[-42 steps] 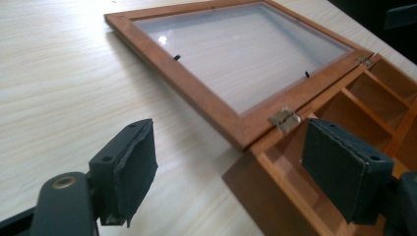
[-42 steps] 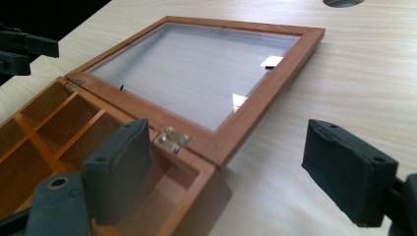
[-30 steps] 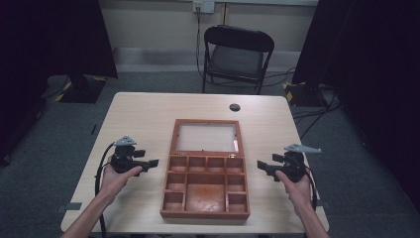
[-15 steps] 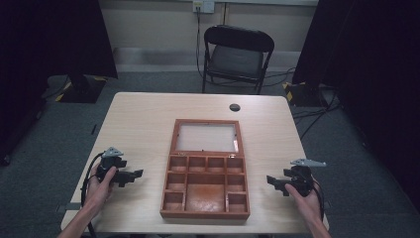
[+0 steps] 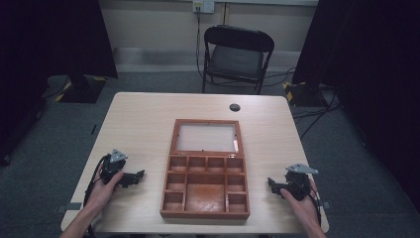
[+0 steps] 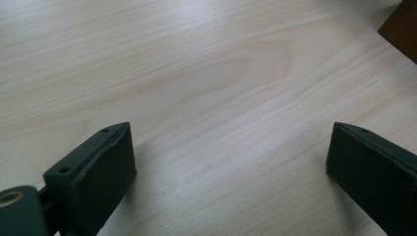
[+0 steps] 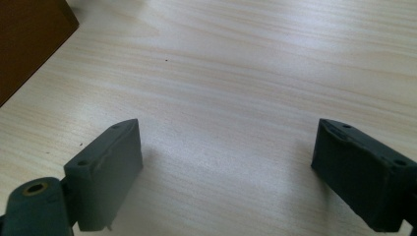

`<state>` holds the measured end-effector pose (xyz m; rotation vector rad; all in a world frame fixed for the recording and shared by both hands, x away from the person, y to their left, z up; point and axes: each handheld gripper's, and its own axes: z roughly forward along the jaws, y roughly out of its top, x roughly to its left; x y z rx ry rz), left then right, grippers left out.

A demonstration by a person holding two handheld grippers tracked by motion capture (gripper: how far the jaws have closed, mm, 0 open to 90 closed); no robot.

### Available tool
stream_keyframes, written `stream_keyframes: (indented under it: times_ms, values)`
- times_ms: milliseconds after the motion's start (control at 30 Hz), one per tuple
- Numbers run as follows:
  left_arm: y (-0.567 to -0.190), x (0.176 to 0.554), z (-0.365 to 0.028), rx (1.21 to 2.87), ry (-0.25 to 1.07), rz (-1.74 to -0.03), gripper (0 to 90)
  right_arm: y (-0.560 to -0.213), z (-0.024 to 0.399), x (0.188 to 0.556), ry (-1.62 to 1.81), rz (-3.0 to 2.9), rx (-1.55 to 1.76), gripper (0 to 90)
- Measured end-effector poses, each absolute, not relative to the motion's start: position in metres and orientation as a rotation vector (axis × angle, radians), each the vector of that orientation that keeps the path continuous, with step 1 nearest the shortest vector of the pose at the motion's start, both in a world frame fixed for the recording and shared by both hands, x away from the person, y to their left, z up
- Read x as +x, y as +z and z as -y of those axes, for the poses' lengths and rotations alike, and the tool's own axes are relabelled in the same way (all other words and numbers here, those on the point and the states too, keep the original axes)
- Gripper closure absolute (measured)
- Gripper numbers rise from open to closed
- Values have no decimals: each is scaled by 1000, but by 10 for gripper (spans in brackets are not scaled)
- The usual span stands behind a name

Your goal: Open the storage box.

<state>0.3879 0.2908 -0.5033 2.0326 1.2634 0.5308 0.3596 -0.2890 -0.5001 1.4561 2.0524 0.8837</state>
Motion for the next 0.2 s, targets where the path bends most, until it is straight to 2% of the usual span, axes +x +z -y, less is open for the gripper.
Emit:
stream_keyframes:
  times_ms: [200]
  values:
    - [-503, 388, -291, 2030, 531, -1265, 30, -500, 288, 360, 881, -2042, 1467, 104]
